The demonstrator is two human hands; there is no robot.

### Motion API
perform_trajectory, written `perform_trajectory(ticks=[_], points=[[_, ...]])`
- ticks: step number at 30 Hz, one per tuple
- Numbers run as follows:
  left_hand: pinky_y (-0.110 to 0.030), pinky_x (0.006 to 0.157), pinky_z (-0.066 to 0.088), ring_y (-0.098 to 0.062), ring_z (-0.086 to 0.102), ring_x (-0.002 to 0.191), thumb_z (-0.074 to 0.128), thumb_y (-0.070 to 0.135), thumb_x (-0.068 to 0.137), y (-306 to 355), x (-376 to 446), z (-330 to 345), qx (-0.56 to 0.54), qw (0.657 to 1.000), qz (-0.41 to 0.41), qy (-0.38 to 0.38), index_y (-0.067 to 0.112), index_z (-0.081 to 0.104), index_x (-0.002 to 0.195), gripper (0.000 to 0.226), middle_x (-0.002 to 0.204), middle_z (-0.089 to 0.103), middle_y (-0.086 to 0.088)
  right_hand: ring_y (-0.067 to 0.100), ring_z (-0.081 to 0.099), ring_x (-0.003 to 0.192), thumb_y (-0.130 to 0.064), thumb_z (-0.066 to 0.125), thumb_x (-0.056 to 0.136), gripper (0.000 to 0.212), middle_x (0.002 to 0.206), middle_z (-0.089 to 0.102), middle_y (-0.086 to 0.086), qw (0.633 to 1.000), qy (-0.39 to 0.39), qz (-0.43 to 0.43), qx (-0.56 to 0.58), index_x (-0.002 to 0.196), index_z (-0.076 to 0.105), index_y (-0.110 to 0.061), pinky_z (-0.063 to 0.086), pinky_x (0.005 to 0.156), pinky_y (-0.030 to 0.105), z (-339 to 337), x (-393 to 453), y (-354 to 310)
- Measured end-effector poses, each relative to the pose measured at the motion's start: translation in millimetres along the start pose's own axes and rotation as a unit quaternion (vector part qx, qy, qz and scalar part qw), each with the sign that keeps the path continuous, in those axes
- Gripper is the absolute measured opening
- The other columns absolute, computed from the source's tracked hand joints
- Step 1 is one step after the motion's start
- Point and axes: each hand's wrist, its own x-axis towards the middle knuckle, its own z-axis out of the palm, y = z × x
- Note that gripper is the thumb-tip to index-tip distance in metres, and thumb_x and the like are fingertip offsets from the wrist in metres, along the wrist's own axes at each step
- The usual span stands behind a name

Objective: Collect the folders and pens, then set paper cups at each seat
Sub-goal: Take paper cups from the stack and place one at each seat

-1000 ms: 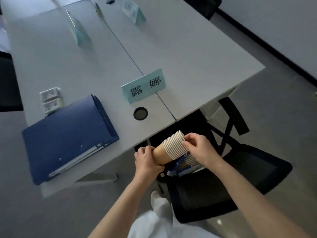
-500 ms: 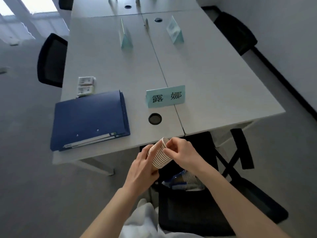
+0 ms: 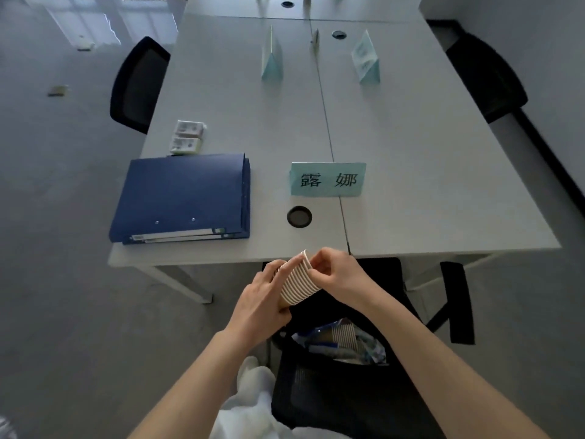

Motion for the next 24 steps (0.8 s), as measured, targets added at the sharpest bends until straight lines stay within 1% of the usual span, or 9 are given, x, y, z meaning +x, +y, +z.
perform_trajectory(ticks=[3, 6, 8, 10, 14, 17, 20, 22, 24], points=[[-0.039, 0.076, 0.052, -0.023, 0.051, 0.107, 0.067, 0.021, 0.07, -0.2, 1.2, 2.2, -0.003, 1.0, -0.013, 0.0, 0.051, 0.005, 0.146, 0.103, 0.143, 0.034, 0.005, 0.014, 0.062, 0.076, -0.027, 0.071, 0.078, 0.016, 0.082, 0.065, 0.0, 1.0, 0.014, 0.006, -0.01, 0.084, 0.06, -0.017, 0.05, 0.068, 0.028, -7.3, 4.1, 1.5], [-0.043, 0.075, 0.054, -0.023, 0.051, 0.107, 0.069, 0.022, 0.07, -5.2, 0.2, 4.4, -0.026, 0.999, -0.04, 0.003, 0.053, 0.007, 0.145, 0.103, 0.141, 0.035, 0.006, 0.017, 0.064, 0.082, -0.027, 0.074, 0.076, 0.019, 0.086, 0.068, 0.003, 1.0, 0.014, 0.016, 0.013, 0.087, 0.064, -0.015, 0.052, 0.073, 0.032, -20.6, 14.0, 7.3], [-0.042, 0.073, 0.054, -0.022, 0.052, 0.106, 0.072, 0.018, 0.071, -12.1, -1.5, 4.8, -0.06, 0.994, -0.085, 0.019, 0.058, 0.006, 0.143, 0.106, 0.139, 0.036, 0.008, 0.019, 0.064, 0.084, -0.023, 0.071, 0.08, 0.014, 0.087, 0.068, 0.004, 0.998, 0.058, 0.02, 0.023, 0.089, 0.064, -0.014, 0.051, 0.075, 0.034, -32.3, 27.9, 14.1], [-0.04, 0.074, 0.053, -0.02, 0.051, 0.107, 0.075, 0.016, 0.071, -17.1, -2.3, 3.1, -0.072, 0.989, -0.121, 0.037, 0.061, 0.004, 0.142, 0.11, 0.139, 0.036, 0.008, 0.02, 0.061, 0.083, -0.019, 0.064, 0.083, 0.01, 0.087, 0.067, 0.003, 0.994, 0.107, 0.03, 0.019, 0.092, 0.064, -0.013, 0.046, 0.071, 0.029, -43.9, 44.5, 19.8], [-0.044, 0.076, 0.054, -0.021, 0.051, 0.108, 0.076, 0.015, 0.07, -17.6, 7.1, -5.7, -0.095, 0.983, -0.142, 0.067, 0.058, 0.007, 0.143, 0.109, 0.139, 0.036, 0.007, 0.023, 0.054, 0.081, -0.013, 0.057, 0.086, 0.014, 0.088, 0.061, 0.006, 0.985, 0.148, 0.028, -0.088, 0.099, 0.06, -0.009, 0.039, 0.071, 0.026, -47.5, 81.6, 36.3], [-0.041, 0.076, 0.053, -0.018, 0.05, 0.105, 0.076, 0.017, 0.073, -16.6, 15.1, -10.2, -0.112, 0.979, -0.147, 0.087, 0.057, 0.008, 0.144, 0.106, 0.137, 0.037, 0.006, 0.03, 0.058, 0.083, -0.01, 0.055, 0.086, 0.005, 0.091, 0.062, 0.012, 0.977, 0.123, 0.02, -0.173, 0.091, 0.056, -0.009, 0.046, 0.071, 0.032, -37.9, 104.4, 51.7], [-0.039, 0.078, 0.052, -0.017, 0.049, 0.107, 0.076, 0.018, 0.074, -18.3, 17.4, -9.6, -0.124, 0.975, -0.156, 0.099, 0.057, 0.006, 0.145, 0.107, 0.136, 0.037, 0.005, 0.036, 0.06, 0.088, -0.011, 0.053, 0.086, 0.006, 0.094, 0.062, 0.016, 0.965, 0.093, 0.006, -0.246, 0.091, 0.055, -0.008, 0.049, 0.069, 0.037, -28.9, 118.0, 61.9], [-0.041, 0.08, 0.052, -0.017, 0.049, 0.107, 0.076, 0.018, 0.074, -19.7, 15.5, -8.6, -0.129, 0.972, -0.166, 0.103, 0.057, 0.006, 0.144, 0.107, 0.136, 0.037, 0.006, 0.036, 0.057, 0.095, -0.014, 0.052, 0.09, 0.01, 0.096, 0.061, 0.016, 0.955, 0.088, -0.019, -0.281, 0.094, 0.055, -0.006, 0.05, 0.069, 0.039, -24.1, 122.9, 65.0], [-0.045, 0.082, 0.053, -0.018, 0.05, 0.107, 0.075, 0.017, 0.073, -21.9, 11.9, -8.3, -0.134, 0.969, -0.175, 0.107, 0.058, 0.006, 0.144, 0.107, 0.135, 0.038, 0.006, 0.034, 0.052, 0.109, -0.017, 0.051, 0.092, 0.014, 0.1, 0.062, 0.015, 0.944, 0.086, -0.043, -0.314, 0.097, 0.056, -0.005, 0.05, 0.074, 0.041, -21.6, 127.2, 64.8]])
